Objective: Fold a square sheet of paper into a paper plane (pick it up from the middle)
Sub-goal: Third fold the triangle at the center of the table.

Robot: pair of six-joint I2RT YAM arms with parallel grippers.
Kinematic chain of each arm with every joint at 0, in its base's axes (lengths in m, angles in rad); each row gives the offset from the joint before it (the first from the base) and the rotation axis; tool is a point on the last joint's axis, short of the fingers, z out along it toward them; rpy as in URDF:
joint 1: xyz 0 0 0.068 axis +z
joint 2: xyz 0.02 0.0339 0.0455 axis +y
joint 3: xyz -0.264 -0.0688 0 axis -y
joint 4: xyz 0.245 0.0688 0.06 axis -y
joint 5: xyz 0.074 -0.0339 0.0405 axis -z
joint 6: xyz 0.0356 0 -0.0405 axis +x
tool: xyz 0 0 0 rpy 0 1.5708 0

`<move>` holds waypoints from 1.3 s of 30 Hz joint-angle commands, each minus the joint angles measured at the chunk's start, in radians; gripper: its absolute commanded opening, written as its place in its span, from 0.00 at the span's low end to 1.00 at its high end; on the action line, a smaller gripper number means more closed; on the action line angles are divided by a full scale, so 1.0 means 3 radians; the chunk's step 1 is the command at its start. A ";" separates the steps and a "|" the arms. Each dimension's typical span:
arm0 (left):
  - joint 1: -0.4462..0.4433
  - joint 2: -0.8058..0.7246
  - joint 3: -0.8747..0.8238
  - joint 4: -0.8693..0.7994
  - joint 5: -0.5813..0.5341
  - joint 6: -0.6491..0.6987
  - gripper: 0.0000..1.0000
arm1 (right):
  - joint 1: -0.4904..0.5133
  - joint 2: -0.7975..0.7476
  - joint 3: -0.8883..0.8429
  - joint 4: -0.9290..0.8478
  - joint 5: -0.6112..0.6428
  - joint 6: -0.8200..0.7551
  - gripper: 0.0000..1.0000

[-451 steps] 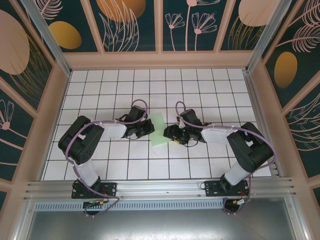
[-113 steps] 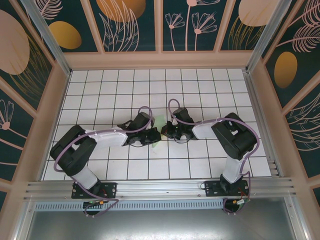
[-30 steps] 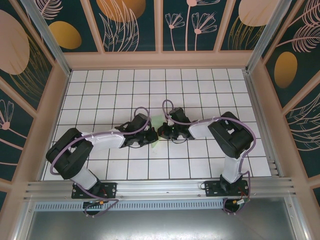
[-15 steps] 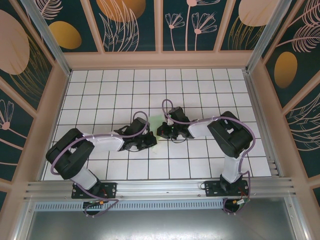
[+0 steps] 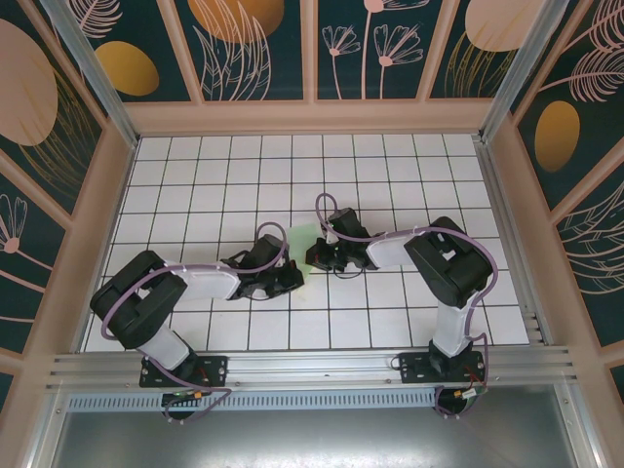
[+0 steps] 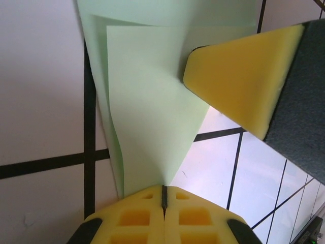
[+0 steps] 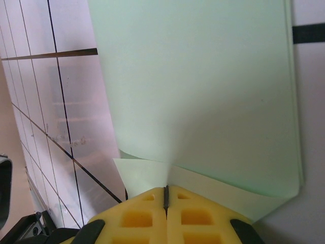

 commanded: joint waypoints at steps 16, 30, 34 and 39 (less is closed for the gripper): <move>-0.0139 -0.0624 0.0090 -0.0418 -0.0333 0.0177 0.04 | 0.0014 0.0156 -0.0018 -0.0232 0.0122 -0.0078 0.03; -0.0136 -0.0044 0.0292 -0.0419 -0.0514 0.0205 0.00 | 0.0012 0.0150 0.0004 -0.0194 0.0085 -0.0069 0.03; -0.0135 0.0057 0.0254 -0.0424 -0.0439 0.0194 0.00 | 0.0014 0.0098 0.0041 -0.0133 0.0038 -0.0100 0.03; -0.0137 0.0117 0.0191 -0.0514 -0.0432 0.0189 0.00 | -0.0006 -0.0110 0.0159 -0.0136 0.0056 -0.0248 0.03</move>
